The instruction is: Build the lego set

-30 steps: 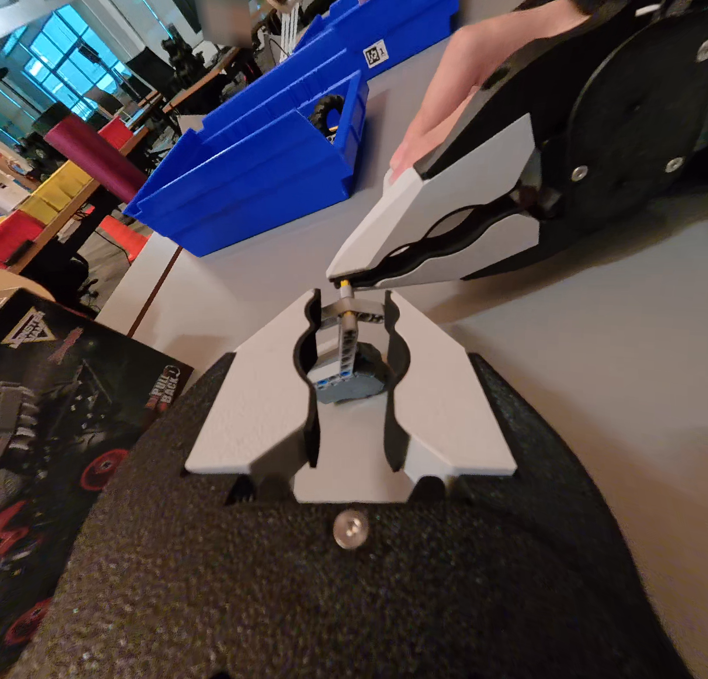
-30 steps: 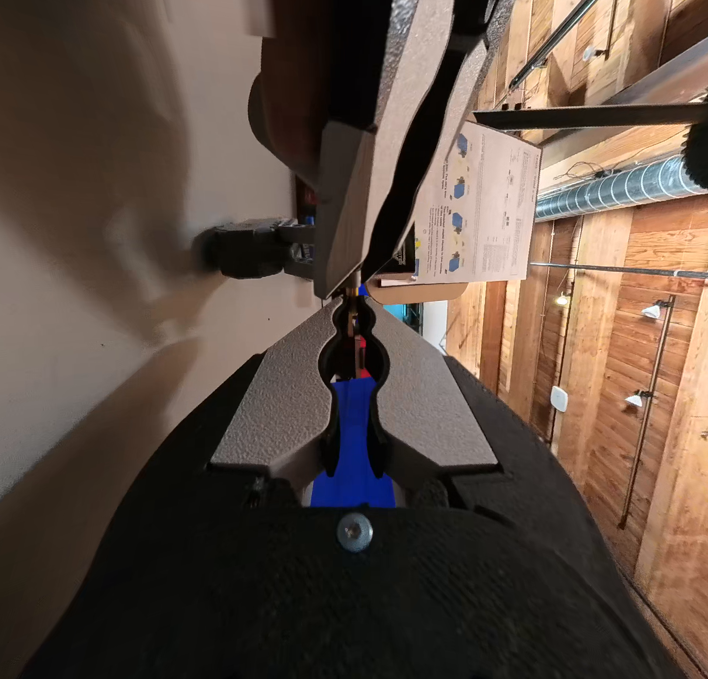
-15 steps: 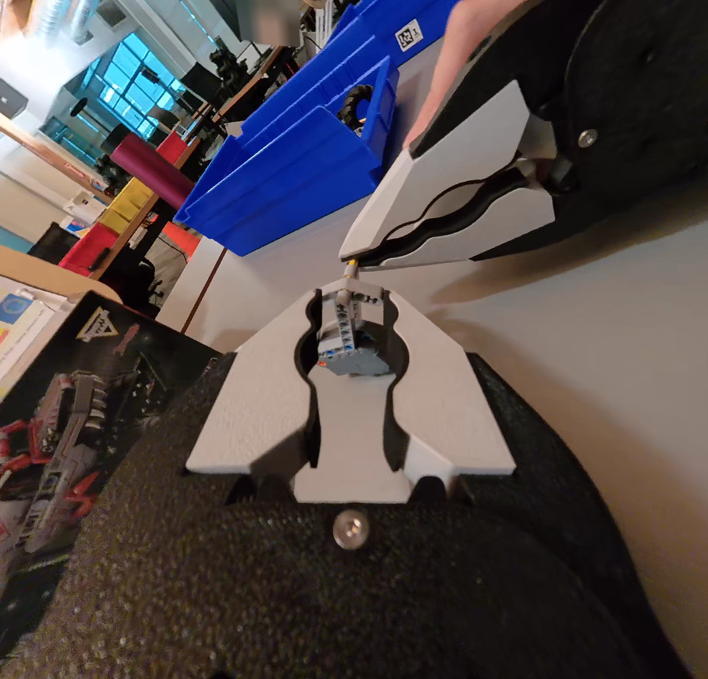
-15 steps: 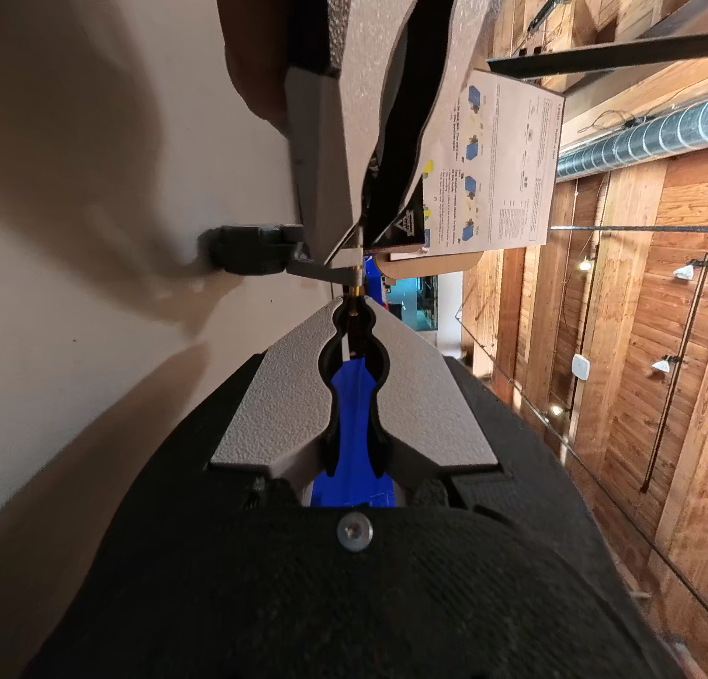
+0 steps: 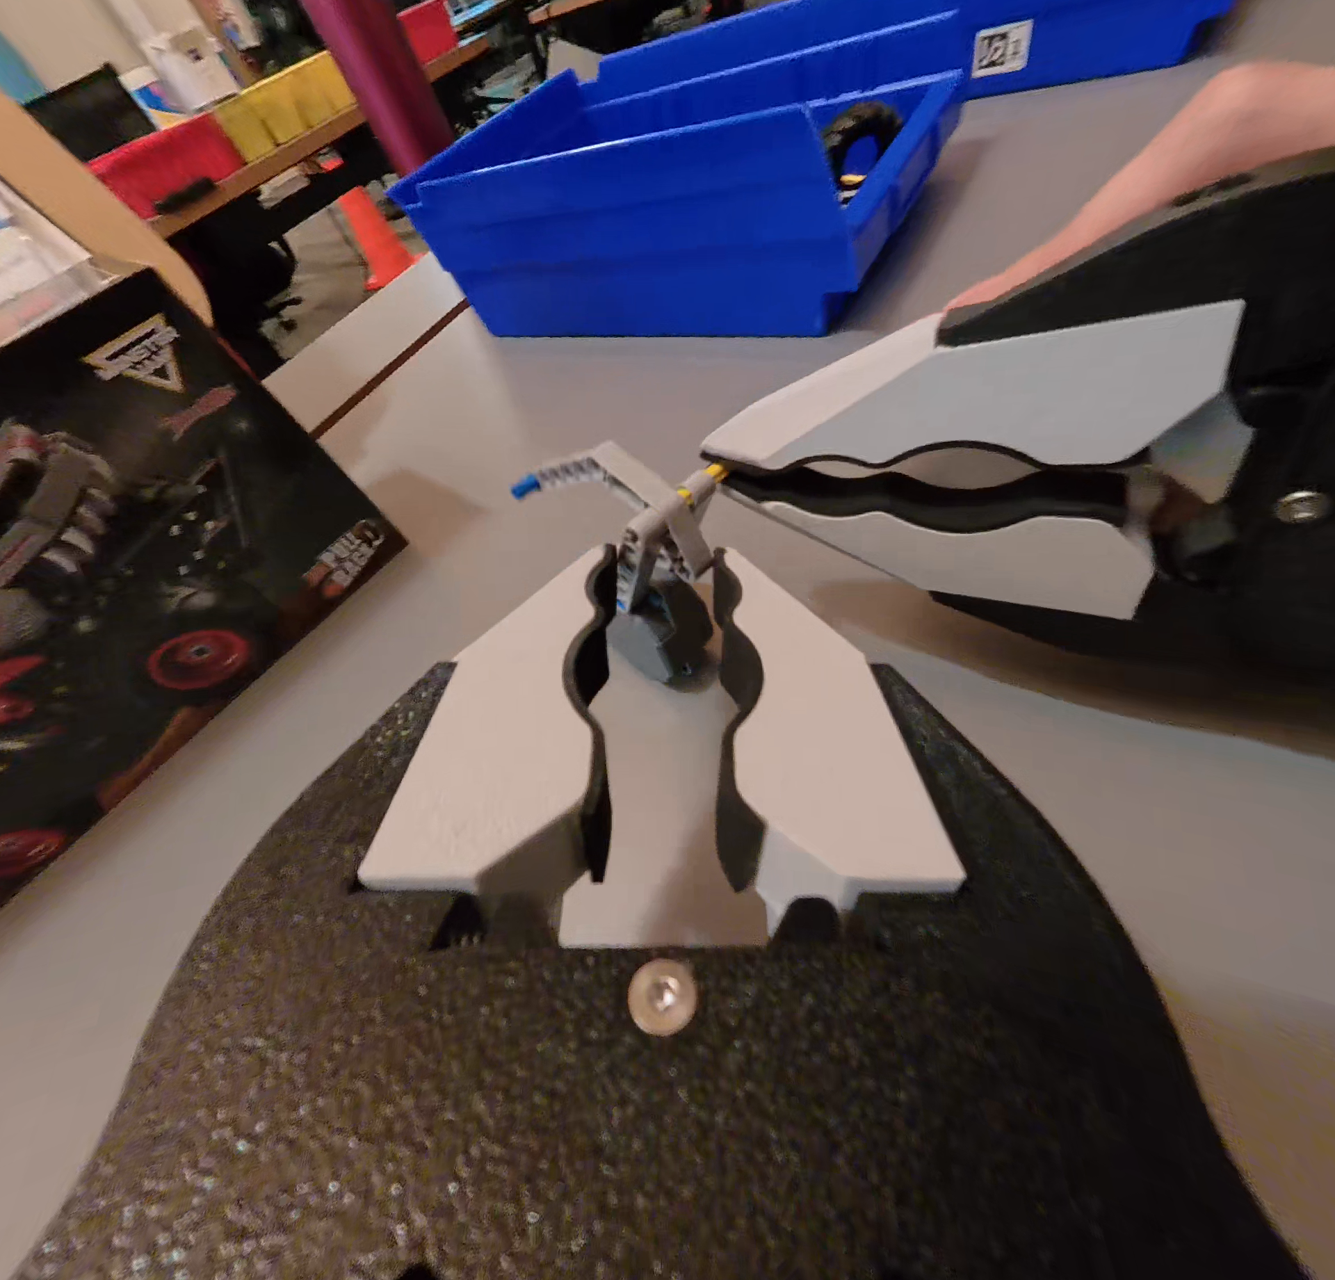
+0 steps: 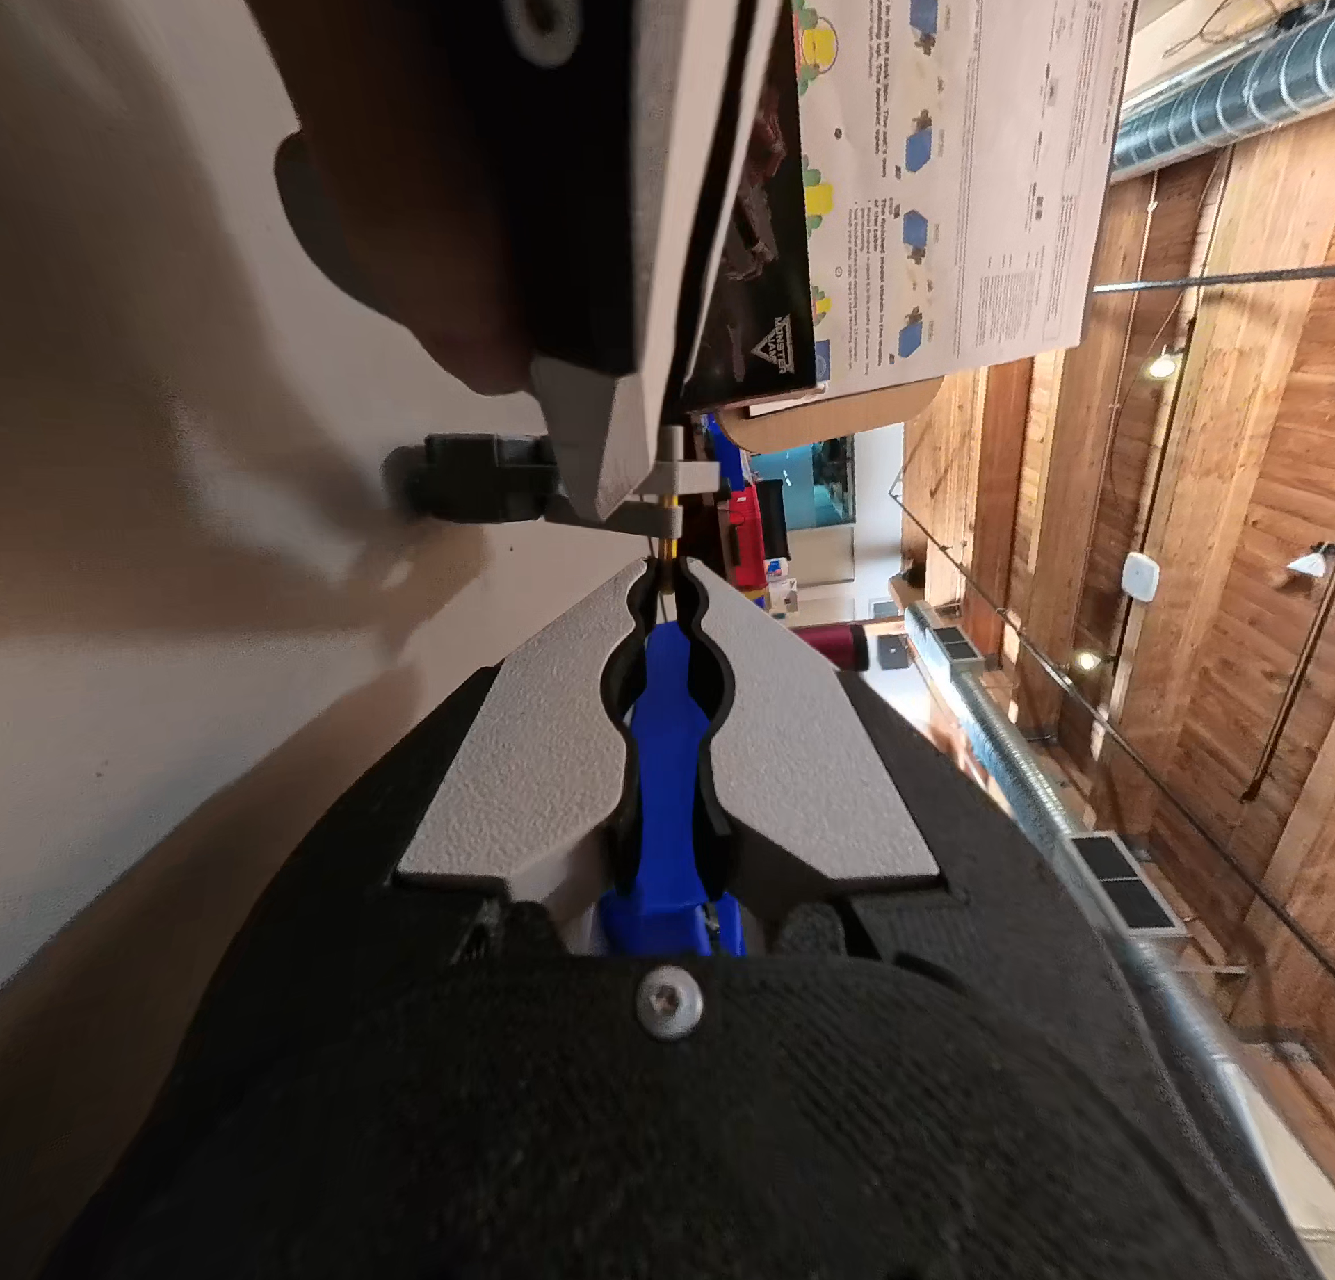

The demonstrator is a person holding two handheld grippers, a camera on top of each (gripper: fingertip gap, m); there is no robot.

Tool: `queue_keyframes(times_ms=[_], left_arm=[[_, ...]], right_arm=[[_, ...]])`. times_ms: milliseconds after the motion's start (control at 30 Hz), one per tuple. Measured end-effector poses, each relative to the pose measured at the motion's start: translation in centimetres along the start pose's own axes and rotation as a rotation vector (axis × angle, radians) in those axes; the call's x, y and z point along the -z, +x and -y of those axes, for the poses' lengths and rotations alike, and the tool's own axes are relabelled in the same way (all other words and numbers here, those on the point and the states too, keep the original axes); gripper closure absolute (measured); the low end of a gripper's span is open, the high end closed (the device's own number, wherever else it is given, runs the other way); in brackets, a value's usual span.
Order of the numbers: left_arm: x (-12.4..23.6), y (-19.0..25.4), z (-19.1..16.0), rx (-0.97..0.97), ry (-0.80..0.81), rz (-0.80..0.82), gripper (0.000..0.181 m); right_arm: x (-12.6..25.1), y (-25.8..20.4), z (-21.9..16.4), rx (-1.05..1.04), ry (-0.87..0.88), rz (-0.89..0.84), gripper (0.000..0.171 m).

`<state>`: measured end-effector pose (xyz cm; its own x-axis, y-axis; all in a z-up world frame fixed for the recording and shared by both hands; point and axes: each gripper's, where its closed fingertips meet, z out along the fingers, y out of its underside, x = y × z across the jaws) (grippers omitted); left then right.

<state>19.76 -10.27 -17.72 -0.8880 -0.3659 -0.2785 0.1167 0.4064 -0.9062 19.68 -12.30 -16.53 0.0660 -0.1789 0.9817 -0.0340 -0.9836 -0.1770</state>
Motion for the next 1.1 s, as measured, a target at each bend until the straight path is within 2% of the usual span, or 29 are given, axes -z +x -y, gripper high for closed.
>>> queue_keyframes(times_ms=[233,467,600,700,767,867,1000,1100], left_arm=[[0.0,-1.6,-0.5,-0.023,-0.02,0.089,0.165],[0.1,-2.2,-0.4,-0.047,0.003,0.106,0.166],[-0.2,-2.1,-0.6,-0.034,-0.008,0.059,0.166],[-0.4,-2.4,-0.7,-0.042,-0.006,0.035,0.167],[-0.6,-2.8,-1.0,-0.078,-0.016,0.041,0.168],[-1.0,-2.9,-0.6,-0.151,0.017,0.037,0.167],[-2.2,-2.2,0.1,-0.156,0.044,-0.042,0.167],[-2.5,-2.0,1.2,-0.073,0.087,-0.072,0.168]], right_arm=[[-0.3,-0.2,1.4,-0.058,-0.002,0.015,0.168],[-0.4,-0.3,2.0,-0.147,0.04,0.047,0.168],[-0.4,-0.5,2.0,-0.203,0.065,0.076,0.168],[-0.5,-0.8,2.1,-0.25,0.089,0.128,0.167],[-0.6,-1.5,2.5,-0.28,0.107,0.225,0.158],[-0.5,-1.7,2.6,-0.461,0.116,0.376,0.148],[-0.3,-0.3,1.9,-0.891,0.209,0.47,0.157],[-0.2,0.7,1.7,-1.081,0.295,0.501,0.161]])
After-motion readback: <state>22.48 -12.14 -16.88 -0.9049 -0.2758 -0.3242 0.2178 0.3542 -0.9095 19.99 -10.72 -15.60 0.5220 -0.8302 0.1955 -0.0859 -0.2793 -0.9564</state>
